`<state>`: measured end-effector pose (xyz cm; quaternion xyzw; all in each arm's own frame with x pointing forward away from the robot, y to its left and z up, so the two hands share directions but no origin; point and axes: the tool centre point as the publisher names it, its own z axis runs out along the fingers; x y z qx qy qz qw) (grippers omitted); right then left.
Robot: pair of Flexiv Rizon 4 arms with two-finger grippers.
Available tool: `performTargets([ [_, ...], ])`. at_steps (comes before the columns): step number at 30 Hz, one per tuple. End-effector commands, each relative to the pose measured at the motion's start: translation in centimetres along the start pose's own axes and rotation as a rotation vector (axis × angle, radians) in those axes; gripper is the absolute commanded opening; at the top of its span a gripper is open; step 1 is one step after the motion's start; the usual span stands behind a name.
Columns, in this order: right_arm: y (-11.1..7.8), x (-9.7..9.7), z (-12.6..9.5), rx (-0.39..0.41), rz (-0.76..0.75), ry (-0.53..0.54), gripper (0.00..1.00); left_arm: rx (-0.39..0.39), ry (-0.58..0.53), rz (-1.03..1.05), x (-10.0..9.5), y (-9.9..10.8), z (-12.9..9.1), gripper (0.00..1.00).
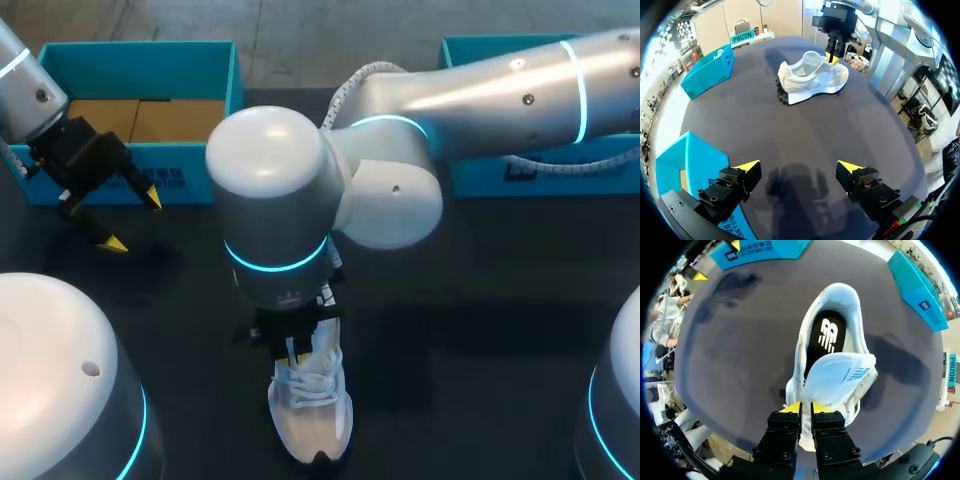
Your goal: Take the shoe out of the shoebox, open the shoe tongue, remove and reinsert the insole, then place the shoe into the shoebox
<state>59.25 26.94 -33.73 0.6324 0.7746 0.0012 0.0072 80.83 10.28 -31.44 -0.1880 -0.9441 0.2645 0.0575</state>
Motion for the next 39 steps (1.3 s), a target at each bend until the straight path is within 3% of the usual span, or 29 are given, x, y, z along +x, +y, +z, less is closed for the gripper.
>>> performTargets([
  [1, 0.0, -0.4, 1.2, -0.004, 0.396, 0.005, 0.11, -0.002, 0.001, 0.0, 0.0, 0.0, 0.0, 1.0],
  [6, 0.4, -1.4, 1.0, -0.016, 0.414, -0.005, 0.1, -0.002, 0.001, 0.0, 0.0, 0.0, 0.0, 1.0],
  [17, 0.3, -1.1, -2.4, -0.113, 0.381, -0.031, 0.16, -0.002, 0.001, 0.0, 0.0, 0.0, 0.0, 1.0],
  [28, 3.4, -1.9, -0.2, -0.107, 0.325, -0.026, 0.28, -0.002, 0.001, 0.0, 0.0, 0.0, 0.0, 1.0],
  [34, 3.8, -2.2, 1.1, -0.093, 0.324, -0.006, 0.29, -0.002, 0.001, 0.0, 0.0, 0.0, 0.0, 1.0],
  [39, 3.1, -2.1, -1.1, -0.134, 0.321, -0.028, 0.29, -0.002, 0.001, 0.0, 0.0, 0.0, 0.0, 1.0],
])
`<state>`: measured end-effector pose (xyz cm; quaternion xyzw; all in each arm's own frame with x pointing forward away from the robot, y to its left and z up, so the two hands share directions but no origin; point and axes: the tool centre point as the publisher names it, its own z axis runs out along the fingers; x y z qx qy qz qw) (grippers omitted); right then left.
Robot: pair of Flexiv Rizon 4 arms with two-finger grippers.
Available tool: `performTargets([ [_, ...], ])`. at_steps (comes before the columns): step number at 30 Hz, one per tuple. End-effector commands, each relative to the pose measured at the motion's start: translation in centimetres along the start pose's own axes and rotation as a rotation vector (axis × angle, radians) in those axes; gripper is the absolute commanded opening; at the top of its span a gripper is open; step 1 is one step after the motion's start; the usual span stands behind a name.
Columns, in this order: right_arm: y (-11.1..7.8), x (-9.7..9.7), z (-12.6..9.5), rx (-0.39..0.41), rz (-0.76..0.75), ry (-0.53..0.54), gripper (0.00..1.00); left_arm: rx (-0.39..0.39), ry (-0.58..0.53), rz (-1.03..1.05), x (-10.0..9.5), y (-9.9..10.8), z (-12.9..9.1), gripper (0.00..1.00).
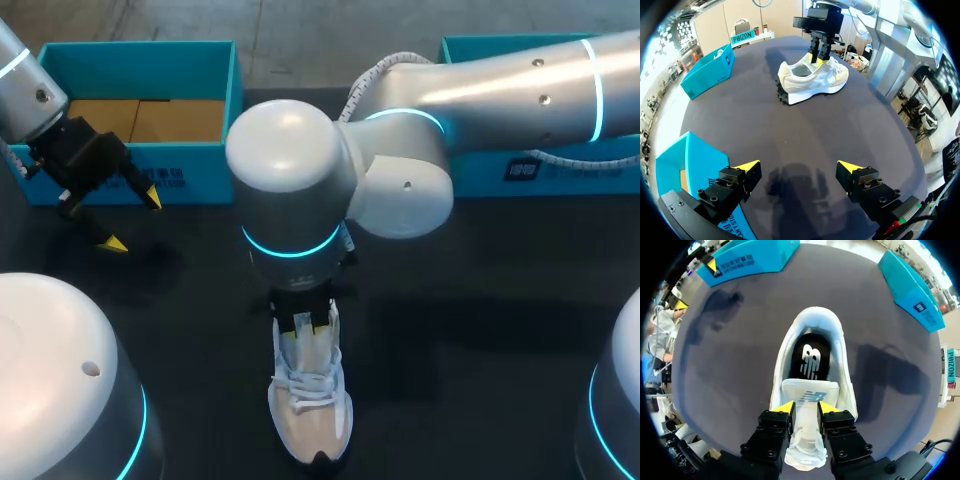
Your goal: Take the shoe out of the shoebox, open the shoe tongue, remove and reinsert the insole, then place the shoe into the shoebox
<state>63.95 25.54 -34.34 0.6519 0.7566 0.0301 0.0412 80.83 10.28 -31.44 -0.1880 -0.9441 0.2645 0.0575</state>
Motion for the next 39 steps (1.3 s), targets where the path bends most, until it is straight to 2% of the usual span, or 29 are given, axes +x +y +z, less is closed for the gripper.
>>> performTargets([
  [1, -1.2, 0.1, -2.5, -0.059, 0.261, -0.026, 0.29, -0.002, 0.001, 0.0, 0.0, 0.0, 0.0, 1.0],
  [5, -1.4, 0.0, -5.0, -0.109, 0.226, -0.034, 0.33, -0.002, 0.001, 0.0, 0.0, 0.0, 0.0, 1.0],
  [9, -1.0, -0.3, -6.5, -0.144, 0.147, -0.03, 0.36, -0.002, 0.001, 0.0, 0.0, 0.0, 0.0, 1.0],
  [14, -0.2, -0.5, -7.4, -0.16, -0.018, 0.004, 0.49, -0.002, 0.001, 0.0, 0.0, 0.0, 0.0, 1.0],
  [15, 0.0, -0.7, -7.6, -0.156, -0.043, -0.008, 0.58, -0.002, 0.001, 0.0, 0.0, 0.0, 0.0, 1.0],
  [17, 0.3, -0.9, -7.8, -0.154, -0.098, 0.005, 0.93, -0.002, 0.001, 0.0, 0.0, 0.0, 0.0, 1.0],
  [18, 0.4, -1.0, -8.0, -0.155, -0.145, 0.017, 1.0, -0.002, 0.001, 0.0, 0.0, 0.0, 0.0, 1.0],
  [26, 1.7, -1.3, -8.5, -0.097, -0.445, 0.029, 1.0, -0.002, 0.001, 0.0, 0.0, 0.0, 0.0, 1.0],
  [32, 2.6, -1.6, -8.8, -0.092, -0.634, 0.068, 1.0, -0.002, 0.001, 0.0, 0.0, 0.0, 0.0, 1.0],
  [37, 2.7, -1.9, -9.5, -0.131, -0.824, 0.143, 1.0, -0.002, 0.001, 0.0, 0.0, 0.0, 0.0, 1.0],
  [39, 2.6, -2.0, -9.4, -0.128, -0.839, 0.157, 1.0, -0.002, 0.001, 0.0, 0.0, 0.0, 0.0, 1.0],
])
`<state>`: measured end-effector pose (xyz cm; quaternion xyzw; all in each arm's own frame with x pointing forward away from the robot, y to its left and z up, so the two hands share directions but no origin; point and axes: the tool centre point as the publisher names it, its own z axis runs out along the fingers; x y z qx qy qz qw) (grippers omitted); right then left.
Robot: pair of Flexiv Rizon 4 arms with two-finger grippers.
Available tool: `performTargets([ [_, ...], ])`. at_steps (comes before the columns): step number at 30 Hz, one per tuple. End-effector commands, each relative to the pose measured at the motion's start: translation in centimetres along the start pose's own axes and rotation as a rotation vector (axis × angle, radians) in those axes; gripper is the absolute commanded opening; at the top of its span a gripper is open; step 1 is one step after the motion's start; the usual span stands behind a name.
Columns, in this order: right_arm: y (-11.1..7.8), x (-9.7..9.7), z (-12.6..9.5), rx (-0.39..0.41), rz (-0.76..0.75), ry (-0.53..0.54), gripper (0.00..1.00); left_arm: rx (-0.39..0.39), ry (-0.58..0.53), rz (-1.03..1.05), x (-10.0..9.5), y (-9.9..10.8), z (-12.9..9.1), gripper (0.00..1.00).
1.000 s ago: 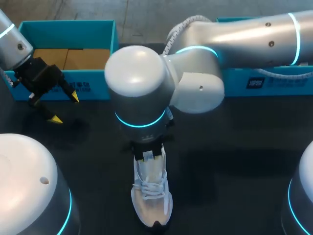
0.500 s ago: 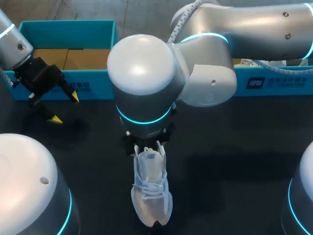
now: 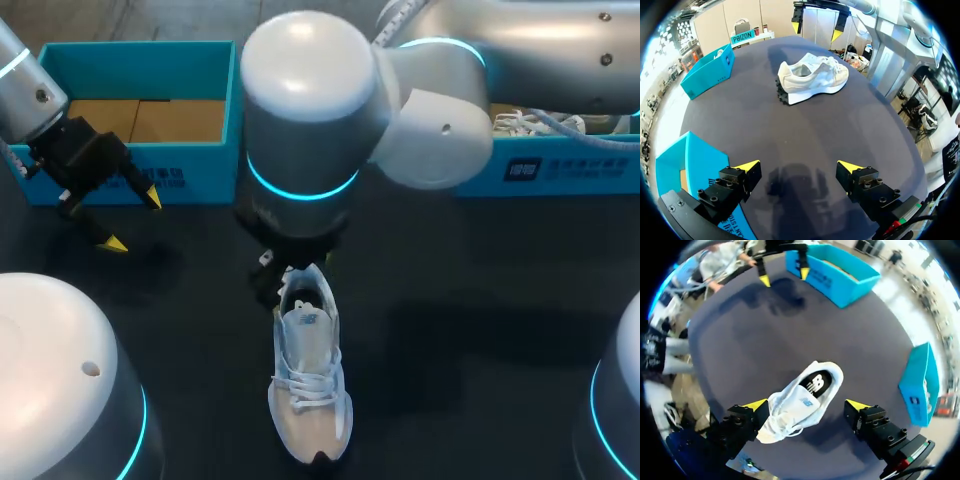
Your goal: Take the shoe out of the shoebox, open the shoe tongue, remove and reinsert the insole, then place the shoe into the shoebox
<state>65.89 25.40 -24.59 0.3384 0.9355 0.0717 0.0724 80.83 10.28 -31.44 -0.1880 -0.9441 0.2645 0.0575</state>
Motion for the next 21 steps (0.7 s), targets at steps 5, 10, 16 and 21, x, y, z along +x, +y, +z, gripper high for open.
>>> performTargets([
  [5, -1.1, -0.9, 0.0, -0.045, -0.111, 0.11, 1.0, -0.002, 0.001, 0.0, 0.0, 0.0, 0.0, 1.0],
  [10, -1.1, -0.9, 0.0, -0.045, -0.111, 0.11, 1.0, -0.002, 0.001, 0.0, 0.0, 0.0, 0.0, 1.0],
  [16, -0.7, -0.9, 0.3, -0.035, -0.205, 0.094, 1.0, -0.002, 0.001, 0.0, 0.0, 0.0, 0.0, 1.0],
  [21, 0.1, -1.6, 1.3, -0.007, -0.363, 0.041, 1.0, -0.002, 0.001, 0.0, 0.0, 0.0, 0.0, 1.0],
])
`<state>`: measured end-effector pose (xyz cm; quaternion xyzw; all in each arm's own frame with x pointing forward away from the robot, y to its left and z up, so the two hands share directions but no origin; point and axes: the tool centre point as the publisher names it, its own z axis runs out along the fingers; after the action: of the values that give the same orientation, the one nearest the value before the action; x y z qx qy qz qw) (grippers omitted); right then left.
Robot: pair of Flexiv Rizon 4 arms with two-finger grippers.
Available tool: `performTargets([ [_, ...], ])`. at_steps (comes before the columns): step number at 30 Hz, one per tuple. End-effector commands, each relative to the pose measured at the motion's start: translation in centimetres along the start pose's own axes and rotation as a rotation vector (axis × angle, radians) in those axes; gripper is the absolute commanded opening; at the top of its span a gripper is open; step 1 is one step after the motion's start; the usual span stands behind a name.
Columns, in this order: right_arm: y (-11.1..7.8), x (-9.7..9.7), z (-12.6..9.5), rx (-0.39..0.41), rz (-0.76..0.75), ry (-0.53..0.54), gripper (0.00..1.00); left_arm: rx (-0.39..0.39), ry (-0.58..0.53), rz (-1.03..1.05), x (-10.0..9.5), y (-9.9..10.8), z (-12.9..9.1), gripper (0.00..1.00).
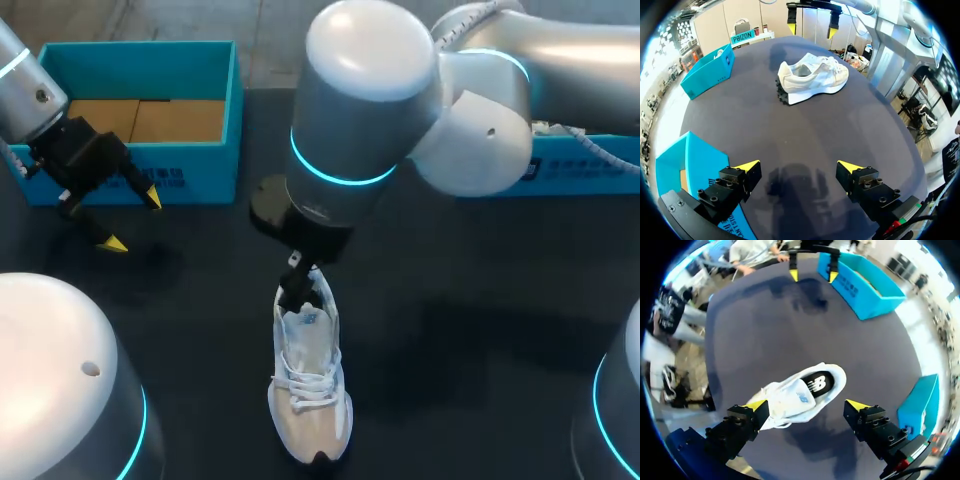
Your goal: Take the shoe out of the shoebox, open the shoe tongue, remove and reinsert the insole, then place the shoe into the shoebox
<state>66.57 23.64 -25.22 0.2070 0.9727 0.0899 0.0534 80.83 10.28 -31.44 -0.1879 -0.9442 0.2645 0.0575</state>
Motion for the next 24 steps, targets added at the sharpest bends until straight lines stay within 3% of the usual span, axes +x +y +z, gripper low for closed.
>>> performTargets([
  [1, 1.1, -0.5, 0.9, 0.037, -0.125, -0.03, 1.0, -0.002, 0.001, 0.0, 0.0, 0.0, 0.0, 1.0],
  [15, 3.1, -3.7, 3.4, 0.064, -0.297, -0.069, 1.0, -0.002, 0.001, 0.0, 0.0, 0.0, 0.0, 1.0],
  [24, 3.3, -5.3, 5.6, 0.081, -0.363, -0.066, 1.0, -0.002, 0.001, 0.0, 0.0, 0.0, 0.0, 1.0],
])
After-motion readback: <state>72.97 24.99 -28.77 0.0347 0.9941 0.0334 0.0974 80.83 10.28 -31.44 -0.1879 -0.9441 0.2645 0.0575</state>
